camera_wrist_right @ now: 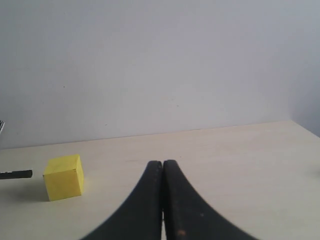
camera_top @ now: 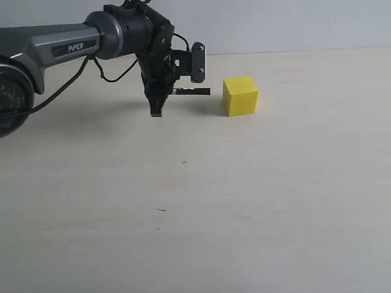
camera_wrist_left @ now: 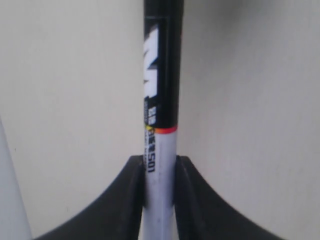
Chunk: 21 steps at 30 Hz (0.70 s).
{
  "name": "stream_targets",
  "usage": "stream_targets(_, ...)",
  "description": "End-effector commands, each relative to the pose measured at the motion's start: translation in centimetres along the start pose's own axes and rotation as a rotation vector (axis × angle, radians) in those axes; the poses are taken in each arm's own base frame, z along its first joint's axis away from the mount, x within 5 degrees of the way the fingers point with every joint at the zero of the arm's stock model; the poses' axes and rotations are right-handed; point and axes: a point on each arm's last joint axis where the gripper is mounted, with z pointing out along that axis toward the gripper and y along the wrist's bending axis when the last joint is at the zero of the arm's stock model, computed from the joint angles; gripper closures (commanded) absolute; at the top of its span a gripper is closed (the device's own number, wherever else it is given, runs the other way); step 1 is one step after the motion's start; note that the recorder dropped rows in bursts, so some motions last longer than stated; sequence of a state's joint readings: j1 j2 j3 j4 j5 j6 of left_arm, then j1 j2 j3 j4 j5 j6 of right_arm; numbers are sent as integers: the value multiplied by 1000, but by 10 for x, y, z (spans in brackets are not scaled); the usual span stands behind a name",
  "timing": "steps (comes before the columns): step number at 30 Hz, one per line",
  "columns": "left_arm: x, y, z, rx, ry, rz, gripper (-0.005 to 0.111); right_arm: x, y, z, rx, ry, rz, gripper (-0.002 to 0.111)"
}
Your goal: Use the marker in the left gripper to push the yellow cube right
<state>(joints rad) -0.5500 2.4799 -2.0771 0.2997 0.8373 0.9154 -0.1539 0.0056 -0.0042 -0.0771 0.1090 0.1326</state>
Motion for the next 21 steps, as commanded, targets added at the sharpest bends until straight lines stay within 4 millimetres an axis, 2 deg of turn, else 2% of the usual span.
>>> stream_targets(1,16,0,-3,92,25,-79,107,1,0,0,3,-3,0,108)
stream_targets(5,20,-7,-5,182,76,-77,107,1,0,0,3,-3,0,108)
stream_targets(14,7,4,-22,280,-4,-166,107,1,0,0,3,-3,0,108)
stream_targets(21,3,12,-22,201,-36,-172,107,1,0,0,3,-3,0,108)
